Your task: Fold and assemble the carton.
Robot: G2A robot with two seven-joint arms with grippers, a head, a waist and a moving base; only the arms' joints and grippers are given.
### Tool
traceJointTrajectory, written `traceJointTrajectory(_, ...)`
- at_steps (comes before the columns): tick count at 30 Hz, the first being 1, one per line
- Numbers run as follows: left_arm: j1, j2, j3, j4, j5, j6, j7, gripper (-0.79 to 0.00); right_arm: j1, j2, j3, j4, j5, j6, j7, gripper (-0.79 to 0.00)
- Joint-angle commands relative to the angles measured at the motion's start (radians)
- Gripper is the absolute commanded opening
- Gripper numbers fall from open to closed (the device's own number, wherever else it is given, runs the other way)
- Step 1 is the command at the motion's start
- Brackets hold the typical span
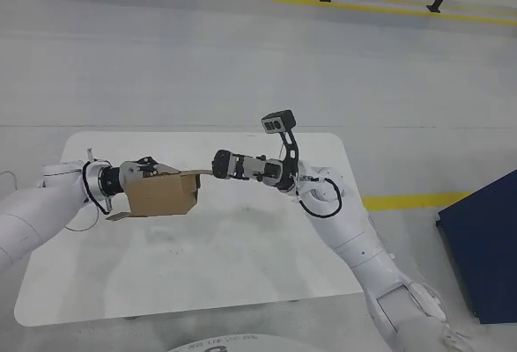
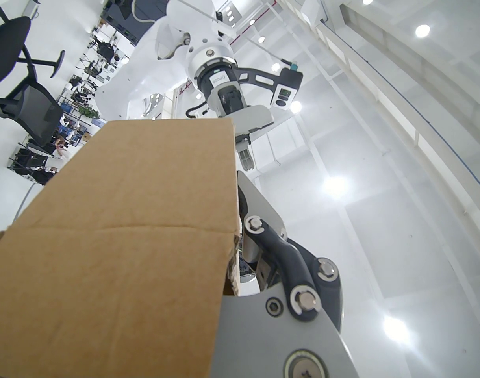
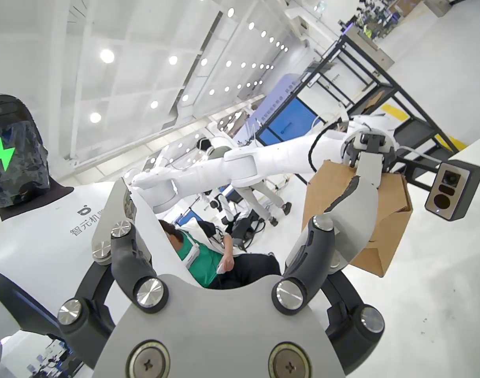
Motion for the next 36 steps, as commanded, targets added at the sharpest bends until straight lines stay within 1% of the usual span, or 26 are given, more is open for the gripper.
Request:
traceJointTrajectory(1,0.001,-0.003,-0.006,0.001,0.004,0.000,0.000,-0.785,0.019,-0.003,-0.022,0.006,-0.035,0.041,0.007,0.000)
traceJointTrajectory(5,0.004,-0.006,-0.015,0.004,0.009,0.000,0.000,-0.785,0.050,-0.011,-0.059,0.009,-0.092,0.094,0.006,0.000)
traceJointTrajectory(13,0.011,-0.007,-0.024,0.003,0.013,-0.001,-0.001,-0.785,0.080,-0.021,-0.109,0.012,-0.163,0.159,0.002,0.000)
traceJointTrajectory(24,0.015,-0.008,-0.026,-0.005,0.026,0.002,0.002,-0.785,0.104,-0.034,-0.149,0.024,-0.225,0.173,-0.029,0.000)
traceJointTrajectory(36,0.014,-0.014,-0.029,-0.004,0.029,0.004,0.004,-0.785,0.112,-0.044,-0.170,0.028,-0.233,0.154,-0.032,0.000)
